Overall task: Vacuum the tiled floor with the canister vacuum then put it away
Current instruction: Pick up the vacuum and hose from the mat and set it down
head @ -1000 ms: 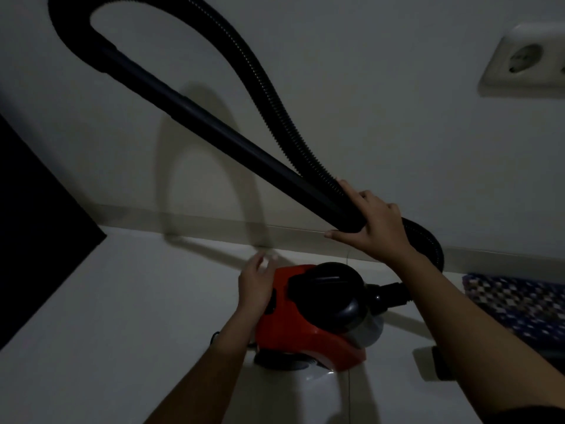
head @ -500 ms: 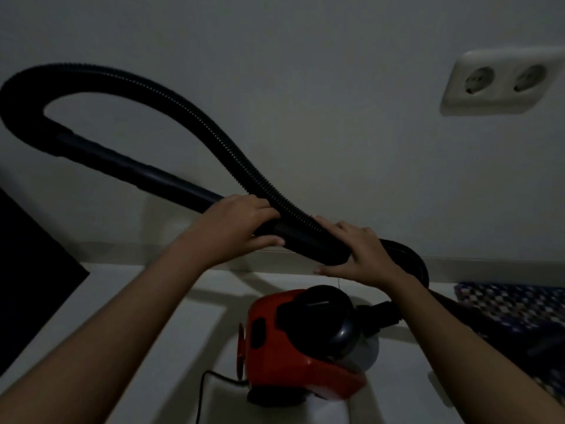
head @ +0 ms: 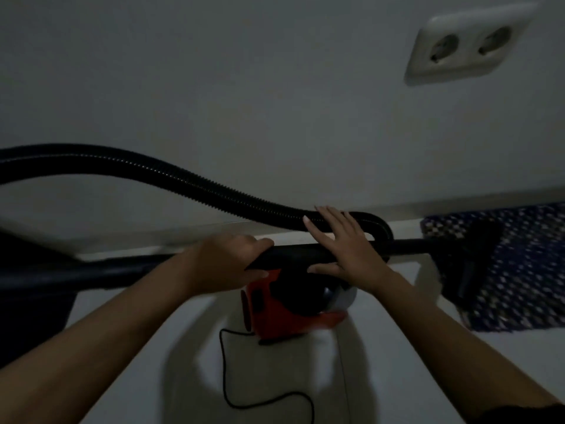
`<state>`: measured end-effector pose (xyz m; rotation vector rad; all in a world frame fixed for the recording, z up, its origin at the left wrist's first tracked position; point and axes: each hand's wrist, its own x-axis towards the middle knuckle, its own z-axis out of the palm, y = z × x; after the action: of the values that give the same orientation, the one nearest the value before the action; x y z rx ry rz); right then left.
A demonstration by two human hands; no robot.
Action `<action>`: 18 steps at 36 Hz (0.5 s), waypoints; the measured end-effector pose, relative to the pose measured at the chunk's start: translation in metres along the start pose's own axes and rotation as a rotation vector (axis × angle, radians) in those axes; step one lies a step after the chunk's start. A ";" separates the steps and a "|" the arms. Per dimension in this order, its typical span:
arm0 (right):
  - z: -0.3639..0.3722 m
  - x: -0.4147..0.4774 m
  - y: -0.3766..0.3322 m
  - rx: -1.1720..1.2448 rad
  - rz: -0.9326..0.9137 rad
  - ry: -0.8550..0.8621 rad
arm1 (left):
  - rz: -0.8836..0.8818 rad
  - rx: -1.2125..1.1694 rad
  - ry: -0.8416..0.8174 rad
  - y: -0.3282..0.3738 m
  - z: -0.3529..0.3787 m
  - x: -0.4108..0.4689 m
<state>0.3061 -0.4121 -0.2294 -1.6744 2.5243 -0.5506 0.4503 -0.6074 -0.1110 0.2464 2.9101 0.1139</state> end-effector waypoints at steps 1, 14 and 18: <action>-0.005 -0.006 -0.006 0.058 0.044 0.004 | -0.024 -0.045 -0.016 0.008 -0.008 -0.002; -0.104 -0.085 -0.074 1.005 1.397 0.320 | -0.276 -0.718 -0.409 0.146 -0.065 0.020; -0.121 -0.107 -0.062 1.349 1.609 0.605 | -0.257 -0.798 -0.413 0.172 -0.070 0.034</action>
<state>0.3750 -0.3058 -0.1115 0.9555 1.7694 -1.7751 0.4291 -0.4364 -0.0334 -0.2139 2.2408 1.0059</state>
